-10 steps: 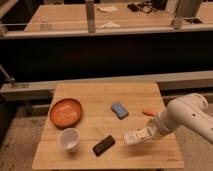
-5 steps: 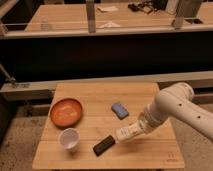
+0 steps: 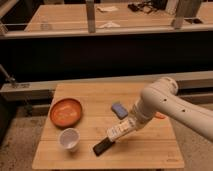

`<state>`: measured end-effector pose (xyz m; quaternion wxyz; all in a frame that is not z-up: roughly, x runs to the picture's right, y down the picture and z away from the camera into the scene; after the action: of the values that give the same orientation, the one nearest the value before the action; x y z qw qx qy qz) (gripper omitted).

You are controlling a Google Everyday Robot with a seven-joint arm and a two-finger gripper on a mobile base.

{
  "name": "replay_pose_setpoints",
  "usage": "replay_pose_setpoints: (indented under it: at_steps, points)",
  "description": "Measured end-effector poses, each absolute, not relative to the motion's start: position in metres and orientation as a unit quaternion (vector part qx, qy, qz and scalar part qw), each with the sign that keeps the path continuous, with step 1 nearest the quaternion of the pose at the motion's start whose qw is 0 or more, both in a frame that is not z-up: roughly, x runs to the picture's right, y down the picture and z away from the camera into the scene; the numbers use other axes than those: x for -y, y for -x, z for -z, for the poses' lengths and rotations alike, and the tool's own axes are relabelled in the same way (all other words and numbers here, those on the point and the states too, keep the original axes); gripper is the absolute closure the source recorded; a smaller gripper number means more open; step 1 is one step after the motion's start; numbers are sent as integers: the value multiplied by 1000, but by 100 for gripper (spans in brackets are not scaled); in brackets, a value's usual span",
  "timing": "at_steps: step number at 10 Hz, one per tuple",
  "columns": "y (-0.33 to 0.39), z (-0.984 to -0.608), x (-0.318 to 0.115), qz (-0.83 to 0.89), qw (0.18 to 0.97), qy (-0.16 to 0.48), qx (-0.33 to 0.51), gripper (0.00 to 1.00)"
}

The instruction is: Place the bottle in the ceramic bowl

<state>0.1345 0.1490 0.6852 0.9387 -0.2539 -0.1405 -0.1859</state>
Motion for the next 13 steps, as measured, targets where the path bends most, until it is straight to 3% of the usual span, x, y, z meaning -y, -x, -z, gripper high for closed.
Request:
replay_pose_setpoints:
  at_steps: [13]
  points:
    - [-50, -704, -91, 256, 922, 234, 170, 97]
